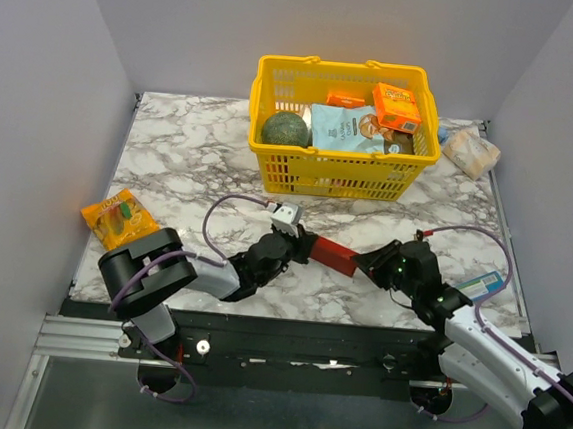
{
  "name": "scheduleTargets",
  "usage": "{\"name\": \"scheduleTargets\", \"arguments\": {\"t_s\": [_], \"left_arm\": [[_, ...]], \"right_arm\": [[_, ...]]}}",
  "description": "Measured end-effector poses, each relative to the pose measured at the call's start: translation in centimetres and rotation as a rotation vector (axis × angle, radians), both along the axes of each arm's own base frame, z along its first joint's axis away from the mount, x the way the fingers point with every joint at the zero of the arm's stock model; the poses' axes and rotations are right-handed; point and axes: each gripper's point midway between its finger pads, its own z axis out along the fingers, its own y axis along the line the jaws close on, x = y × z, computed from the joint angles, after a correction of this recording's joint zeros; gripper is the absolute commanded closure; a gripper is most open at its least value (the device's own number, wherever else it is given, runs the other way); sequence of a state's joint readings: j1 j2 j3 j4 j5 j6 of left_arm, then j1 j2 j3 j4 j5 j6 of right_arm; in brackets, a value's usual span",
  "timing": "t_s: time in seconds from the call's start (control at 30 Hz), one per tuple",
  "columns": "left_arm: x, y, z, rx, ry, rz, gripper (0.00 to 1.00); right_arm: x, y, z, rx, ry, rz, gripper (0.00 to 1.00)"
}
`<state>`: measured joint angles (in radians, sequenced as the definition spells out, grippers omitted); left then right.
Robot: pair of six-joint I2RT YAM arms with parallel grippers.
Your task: Fold the paper box
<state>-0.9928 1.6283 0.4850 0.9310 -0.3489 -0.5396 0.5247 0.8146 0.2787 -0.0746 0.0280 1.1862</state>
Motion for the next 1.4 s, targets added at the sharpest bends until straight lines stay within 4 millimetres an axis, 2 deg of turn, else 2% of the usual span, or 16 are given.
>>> {"name": "scheduleTargets", "arguments": {"t_s": [0.23, 0.33, 0.37, 0.43, 0.53, 0.6, 0.77, 0.97, 1.07, 1.17, 1.3, 1.4], "left_arm": [[-2.3, 0.5, 0.1, 0.009, 0.028, -0.028, 0.9], [-3.0, 0.3, 0.1, 0.014, 0.034, -0.039, 0.76], [-3.2, 0.3, 0.1, 0.016, 0.036, -0.044, 0.66], [-3.7, 0.2, 0.3, 0.019, 0.043, -0.055, 0.64], [-4.8, 0.6, 0.3, 0.03, 0.063, -0.077, 0.49], [-5.7, 1.1, 0.1, 0.047, 0.082, -0.097, 0.43], [-7.9, 3.8, -2.0, 0.13, 0.146, -0.126, 0.2], [-8.6, 4.7, -1.0, 0.125, 0.147, -0.139, 0.04], [-8.1, 5.3, -0.8, 0.13, 0.153, -0.12, 0.03], [-6.0, 7.1, -0.3, 0.109, 0.169, -0.052, 0.01], [-1.8, 11.6, 1.5, 0.054, 0.154, 0.113, 0.01], [0.6, 15.4, 2.9, 0.038, 0.145, 0.231, 0.01]], "right_arm": [[-1.2, -0.1, 0.2, -0.027, -0.015, 0.059, 0.87], [-1.8, -0.4, 0.3, -0.038, -0.016, 0.066, 0.83], [-1.9, -0.5, 0.3, -0.041, -0.018, 0.068, 0.81], [-2.3, -0.8, 0.4, -0.05, -0.019, 0.075, 0.75], [-3.1, -1.1, 0.8, -0.066, -0.02, 0.097, 0.62], [-3.6, -1.4, 1.0, -0.086, -0.016, 0.108, 0.57], [-4.7, -2.3, 0.4, -0.147, 0.01, 0.135, 0.41], [-5.0, -2.8, -0.4, -0.213, 0.022, 0.176, 0.22], [-4.4, -2.9, -0.5, -0.277, 0.033, 0.201, 0.13], [-2.5, -2.9, 0.3, -0.354, 0.015, 0.223, 0.1], [2.0, -4.2, 2.2, -0.404, -0.059, 0.172, 0.09], [5.4, -7.5, 3.2, -0.41, -0.109, 0.064, 0.08]]}}
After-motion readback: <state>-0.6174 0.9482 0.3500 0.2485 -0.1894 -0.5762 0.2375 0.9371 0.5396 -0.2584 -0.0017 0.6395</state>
